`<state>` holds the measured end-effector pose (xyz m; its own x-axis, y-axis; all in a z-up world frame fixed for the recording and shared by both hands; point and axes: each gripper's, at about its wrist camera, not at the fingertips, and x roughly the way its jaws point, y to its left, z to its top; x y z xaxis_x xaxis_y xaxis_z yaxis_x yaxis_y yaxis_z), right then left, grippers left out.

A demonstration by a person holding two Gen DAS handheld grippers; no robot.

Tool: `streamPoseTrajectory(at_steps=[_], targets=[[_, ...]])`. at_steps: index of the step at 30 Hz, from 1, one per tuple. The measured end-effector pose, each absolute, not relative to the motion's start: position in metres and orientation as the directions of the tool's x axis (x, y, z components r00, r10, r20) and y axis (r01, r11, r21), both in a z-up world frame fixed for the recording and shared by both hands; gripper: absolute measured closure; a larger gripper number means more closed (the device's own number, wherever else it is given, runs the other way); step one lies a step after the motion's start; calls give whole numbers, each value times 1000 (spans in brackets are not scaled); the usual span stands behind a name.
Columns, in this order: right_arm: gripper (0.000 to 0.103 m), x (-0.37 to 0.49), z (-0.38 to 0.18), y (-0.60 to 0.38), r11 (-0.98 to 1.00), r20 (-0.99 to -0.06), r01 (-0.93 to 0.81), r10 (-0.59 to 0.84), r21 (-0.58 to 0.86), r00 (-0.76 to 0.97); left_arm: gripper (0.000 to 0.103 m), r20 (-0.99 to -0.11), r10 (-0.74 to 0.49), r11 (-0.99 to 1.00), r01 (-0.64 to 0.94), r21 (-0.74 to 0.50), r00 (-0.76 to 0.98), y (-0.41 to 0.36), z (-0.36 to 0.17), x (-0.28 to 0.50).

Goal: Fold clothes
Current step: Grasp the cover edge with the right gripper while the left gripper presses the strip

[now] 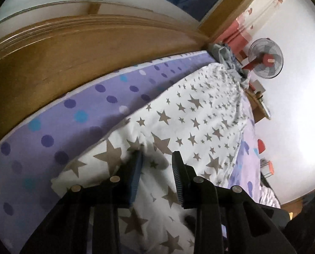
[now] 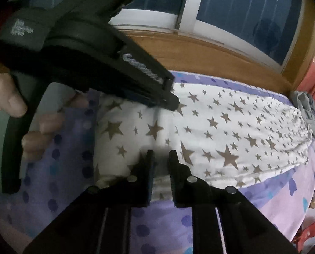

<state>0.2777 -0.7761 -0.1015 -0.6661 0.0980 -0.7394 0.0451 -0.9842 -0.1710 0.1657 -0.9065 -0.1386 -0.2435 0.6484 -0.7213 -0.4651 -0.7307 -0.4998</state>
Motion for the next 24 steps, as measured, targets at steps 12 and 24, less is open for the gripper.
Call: streamPoseTrajectory(at_steps=[12,24], targets=[[49,316,-71,-748,-997,-722,-24,68,-71,-689,55,-654,664,-747,-322,-581,-363,-983,-104,188],[48,294,-109,-838,-888,-698,248,106,-386,-708,53,-651,697,-712,-182,-678,-301,-987,-148,197]])
